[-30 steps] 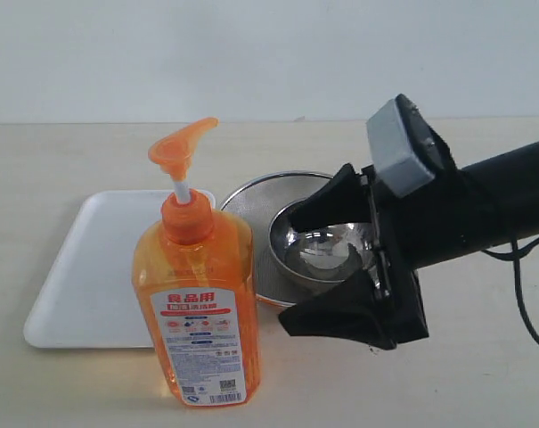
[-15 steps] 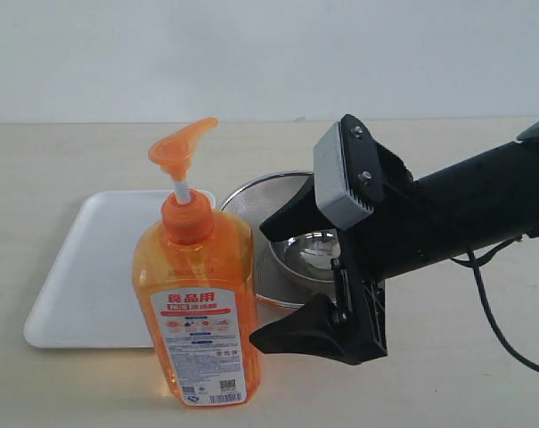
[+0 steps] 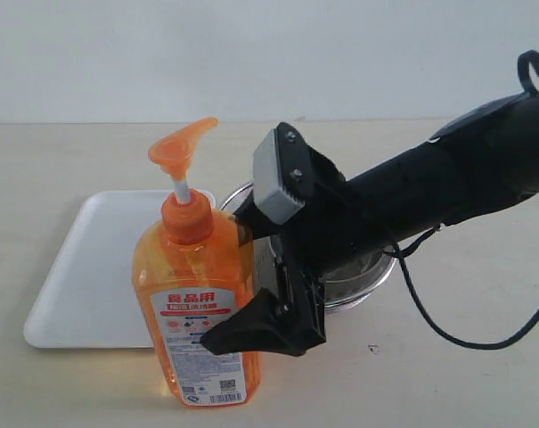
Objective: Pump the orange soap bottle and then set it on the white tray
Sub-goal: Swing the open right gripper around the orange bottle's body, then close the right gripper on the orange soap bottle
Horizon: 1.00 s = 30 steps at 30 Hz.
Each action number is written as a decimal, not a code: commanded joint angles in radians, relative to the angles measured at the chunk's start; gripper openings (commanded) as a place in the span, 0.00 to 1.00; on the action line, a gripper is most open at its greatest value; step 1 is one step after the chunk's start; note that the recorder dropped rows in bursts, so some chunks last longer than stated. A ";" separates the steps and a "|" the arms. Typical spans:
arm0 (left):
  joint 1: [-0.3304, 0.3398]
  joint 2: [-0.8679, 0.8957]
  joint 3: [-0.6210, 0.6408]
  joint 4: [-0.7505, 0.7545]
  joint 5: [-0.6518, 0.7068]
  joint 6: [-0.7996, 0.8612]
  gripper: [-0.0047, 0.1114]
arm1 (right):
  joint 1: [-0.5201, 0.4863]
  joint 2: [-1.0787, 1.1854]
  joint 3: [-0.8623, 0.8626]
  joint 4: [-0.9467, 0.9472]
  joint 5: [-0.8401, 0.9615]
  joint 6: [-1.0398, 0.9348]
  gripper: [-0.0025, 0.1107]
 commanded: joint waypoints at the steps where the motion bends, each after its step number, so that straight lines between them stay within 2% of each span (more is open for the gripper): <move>1: 0.001 -0.001 0.004 0.000 -0.001 0.003 0.08 | 0.042 0.025 -0.016 -0.001 -0.019 -0.009 0.94; 20: 0.001 -0.001 0.004 0.000 -0.001 0.003 0.08 | 0.059 0.026 -0.041 0.038 0.005 0.021 0.94; 30: 0.001 -0.001 0.004 0.000 -0.001 0.003 0.08 | 0.059 0.026 -0.041 0.036 -0.054 0.028 0.94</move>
